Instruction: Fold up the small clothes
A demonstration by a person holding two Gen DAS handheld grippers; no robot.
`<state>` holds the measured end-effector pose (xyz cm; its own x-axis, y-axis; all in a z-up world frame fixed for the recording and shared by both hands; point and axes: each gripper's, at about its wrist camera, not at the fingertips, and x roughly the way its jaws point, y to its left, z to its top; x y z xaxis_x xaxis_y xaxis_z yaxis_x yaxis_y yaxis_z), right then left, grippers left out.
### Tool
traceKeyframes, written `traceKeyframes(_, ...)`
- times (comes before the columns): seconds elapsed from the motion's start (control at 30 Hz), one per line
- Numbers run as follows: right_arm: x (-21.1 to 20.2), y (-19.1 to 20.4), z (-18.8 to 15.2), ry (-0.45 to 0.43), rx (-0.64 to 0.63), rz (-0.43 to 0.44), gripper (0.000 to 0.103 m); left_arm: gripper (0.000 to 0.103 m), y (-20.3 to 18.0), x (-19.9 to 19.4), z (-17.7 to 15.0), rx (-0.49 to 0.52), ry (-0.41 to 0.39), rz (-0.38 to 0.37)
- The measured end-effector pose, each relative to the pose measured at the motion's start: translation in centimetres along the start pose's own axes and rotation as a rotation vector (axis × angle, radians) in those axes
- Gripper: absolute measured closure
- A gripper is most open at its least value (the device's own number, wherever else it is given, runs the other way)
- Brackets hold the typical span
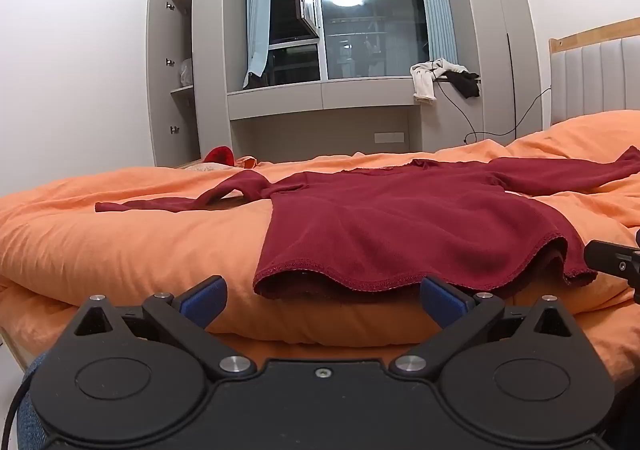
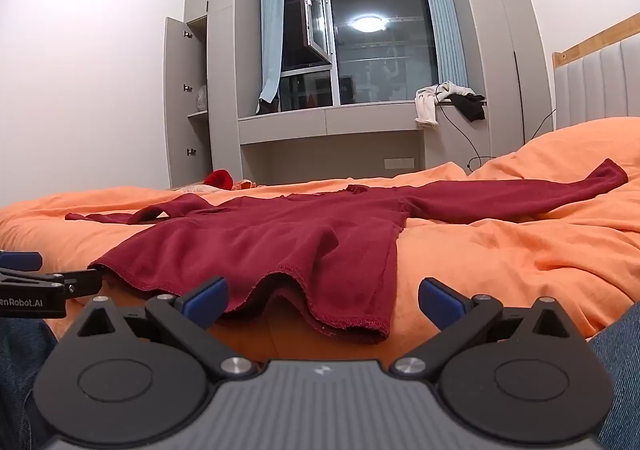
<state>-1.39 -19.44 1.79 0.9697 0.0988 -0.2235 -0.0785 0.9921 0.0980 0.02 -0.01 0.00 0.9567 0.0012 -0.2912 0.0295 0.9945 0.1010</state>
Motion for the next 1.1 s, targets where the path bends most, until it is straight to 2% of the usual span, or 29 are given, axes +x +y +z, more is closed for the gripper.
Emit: traceKeyframes(1.1,0.1,0.02,-0.05,0.007,0.004,-0.003,0.0,0.0,-0.01,0.04,-0.22,0.001,-0.014,0.004)
